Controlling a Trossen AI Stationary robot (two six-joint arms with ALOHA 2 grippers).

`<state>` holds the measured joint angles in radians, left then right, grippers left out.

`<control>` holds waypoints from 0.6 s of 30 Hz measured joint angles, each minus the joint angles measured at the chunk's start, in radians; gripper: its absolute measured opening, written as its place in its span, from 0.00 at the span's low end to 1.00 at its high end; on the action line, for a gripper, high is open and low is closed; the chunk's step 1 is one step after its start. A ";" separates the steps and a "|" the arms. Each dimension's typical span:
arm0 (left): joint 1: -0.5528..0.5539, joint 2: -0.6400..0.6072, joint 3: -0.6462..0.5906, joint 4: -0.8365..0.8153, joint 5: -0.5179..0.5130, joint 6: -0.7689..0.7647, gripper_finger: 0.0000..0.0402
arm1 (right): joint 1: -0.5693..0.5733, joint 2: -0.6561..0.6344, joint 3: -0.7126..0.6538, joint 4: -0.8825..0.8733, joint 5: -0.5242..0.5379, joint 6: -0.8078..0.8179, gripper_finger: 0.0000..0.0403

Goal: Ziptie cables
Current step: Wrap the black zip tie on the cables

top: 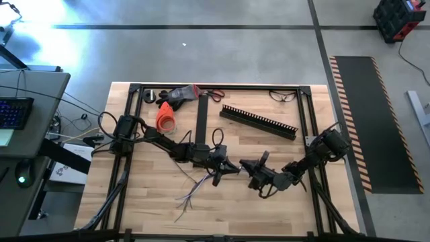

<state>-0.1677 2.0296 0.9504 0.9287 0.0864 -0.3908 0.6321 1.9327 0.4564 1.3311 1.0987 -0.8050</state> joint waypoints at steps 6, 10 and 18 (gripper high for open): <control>0.000 0.000 0.000 0.000 0.000 -0.001 0.00 | 0.004 0.000 0.000 0.007 -0.009 -0.031 0.00; 0.000 0.000 0.000 0.000 0.000 -0.023 0.00 | 0.004 0.000 0.000 0.023 -0.010 -0.062 0.00; 0.001 0.000 0.000 0.003 -0.002 -0.053 0.00 | 0.007 0.000 0.000 0.038 -0.019 -0.111 0.00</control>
<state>-0.1670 2.0296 0.9504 0.9314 0.0842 -0.4438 0.6392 1.9331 0.4568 1.3693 1.0794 -0.9162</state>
